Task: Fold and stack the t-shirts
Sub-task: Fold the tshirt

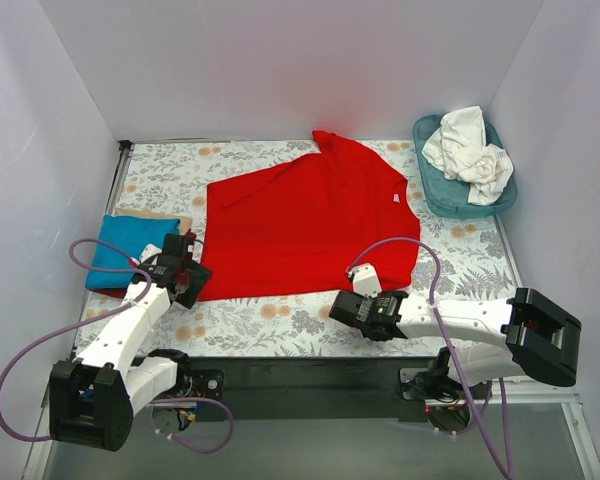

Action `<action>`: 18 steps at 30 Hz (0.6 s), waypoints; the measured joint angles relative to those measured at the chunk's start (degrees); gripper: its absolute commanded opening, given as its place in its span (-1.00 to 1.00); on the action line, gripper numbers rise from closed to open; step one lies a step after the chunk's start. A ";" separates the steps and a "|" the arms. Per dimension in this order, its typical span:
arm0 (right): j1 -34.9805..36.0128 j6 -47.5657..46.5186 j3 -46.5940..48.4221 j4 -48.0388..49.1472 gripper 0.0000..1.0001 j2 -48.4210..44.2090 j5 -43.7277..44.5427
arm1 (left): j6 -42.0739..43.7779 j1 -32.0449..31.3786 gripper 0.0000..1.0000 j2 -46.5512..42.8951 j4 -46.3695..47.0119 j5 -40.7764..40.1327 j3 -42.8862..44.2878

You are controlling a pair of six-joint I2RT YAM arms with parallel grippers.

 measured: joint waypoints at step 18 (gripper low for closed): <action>-1.81 4.59 -4.68 1.99 -0.97 -18.16 -0.44 | -3.10 0.17 -0.12 0.87 -0.83 -4.61 -2.21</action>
